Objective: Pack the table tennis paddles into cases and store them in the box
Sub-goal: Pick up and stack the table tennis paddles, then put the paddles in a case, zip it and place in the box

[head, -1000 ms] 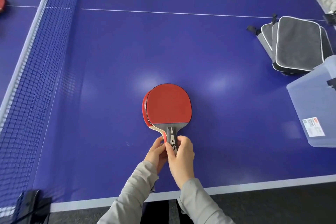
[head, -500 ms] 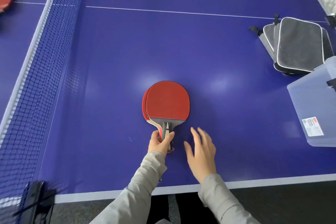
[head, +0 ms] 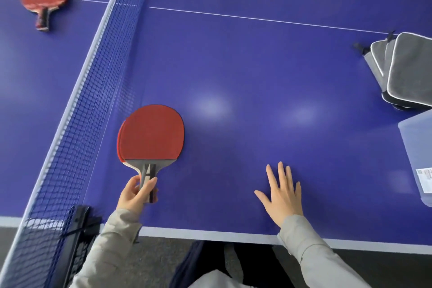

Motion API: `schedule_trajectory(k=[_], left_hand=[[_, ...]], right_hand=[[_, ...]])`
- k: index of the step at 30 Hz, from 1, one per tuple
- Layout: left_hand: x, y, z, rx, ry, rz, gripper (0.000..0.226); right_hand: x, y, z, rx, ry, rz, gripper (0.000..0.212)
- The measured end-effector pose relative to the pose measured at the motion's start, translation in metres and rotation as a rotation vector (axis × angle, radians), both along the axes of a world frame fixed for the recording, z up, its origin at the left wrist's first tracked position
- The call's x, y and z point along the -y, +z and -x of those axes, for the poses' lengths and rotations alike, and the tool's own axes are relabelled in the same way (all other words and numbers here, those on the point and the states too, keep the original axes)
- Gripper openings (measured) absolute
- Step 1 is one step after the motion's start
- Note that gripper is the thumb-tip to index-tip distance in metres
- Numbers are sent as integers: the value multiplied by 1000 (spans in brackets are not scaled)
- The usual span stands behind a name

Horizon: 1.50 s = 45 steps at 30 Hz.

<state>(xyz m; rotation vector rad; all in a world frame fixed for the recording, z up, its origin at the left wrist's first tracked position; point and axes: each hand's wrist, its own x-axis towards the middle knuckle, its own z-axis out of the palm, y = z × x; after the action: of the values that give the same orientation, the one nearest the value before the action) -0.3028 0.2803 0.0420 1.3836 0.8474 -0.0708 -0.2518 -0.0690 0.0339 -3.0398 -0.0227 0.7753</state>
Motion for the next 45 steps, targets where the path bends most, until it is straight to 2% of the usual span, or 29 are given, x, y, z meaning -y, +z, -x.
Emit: schedule_trajectory(k=[5, 9, 11, 15, 18, 19, 23, 28, 32, 37, 41, 45], left_hand=[[-58, -5, 23, -50, -26, -49, 9], [-65, -11, 29, -121, -67, -44, 3], [-67, -13, 29, -141, -78, -119, 4], [-73, -9, 27, -172, -238, -366, 40], [-70, -6, 28, -206, -154, -387, 19], [-68, -7, 29, -208, -114, -388, 19], [-61, -5, 31, -214, -42, -422, 31], [-52, -5, 35, -255, -59, -563, 39], [-52, -6, 37, -277, -98, -596, 45], [-45, 8, 34, -251, -122, -698, 67], [-25, 22, 35, -71, -315, -1076, 75], [9, 39, 11, 22, -586, -1214, 78]], right_hand=[[0, -1, 0, -17, 5, 14, 77], [-1, -1, -2, -24, 8, 31, 77], [-2, -1, -2, -28, 10, 40, 77], [-3, 1, -3, -36, 15, 54, 77], [-3, 1, -2, -40, 20, 59, 77], [-3, 2, -3, -42, 20, 61, 77], [-4, 3, -3, -53, 22, 71, 77], [-5, 3, -4, -58, 19, 73, 77], [-6, 4, -4, -63, 21, 78, 77], [-7, 7, -5, -78, 14, 75, 77], [-8, 14, -9, -93, 9, 59, 75], [-7, 26, -13, -72, 17, 46, 72]])
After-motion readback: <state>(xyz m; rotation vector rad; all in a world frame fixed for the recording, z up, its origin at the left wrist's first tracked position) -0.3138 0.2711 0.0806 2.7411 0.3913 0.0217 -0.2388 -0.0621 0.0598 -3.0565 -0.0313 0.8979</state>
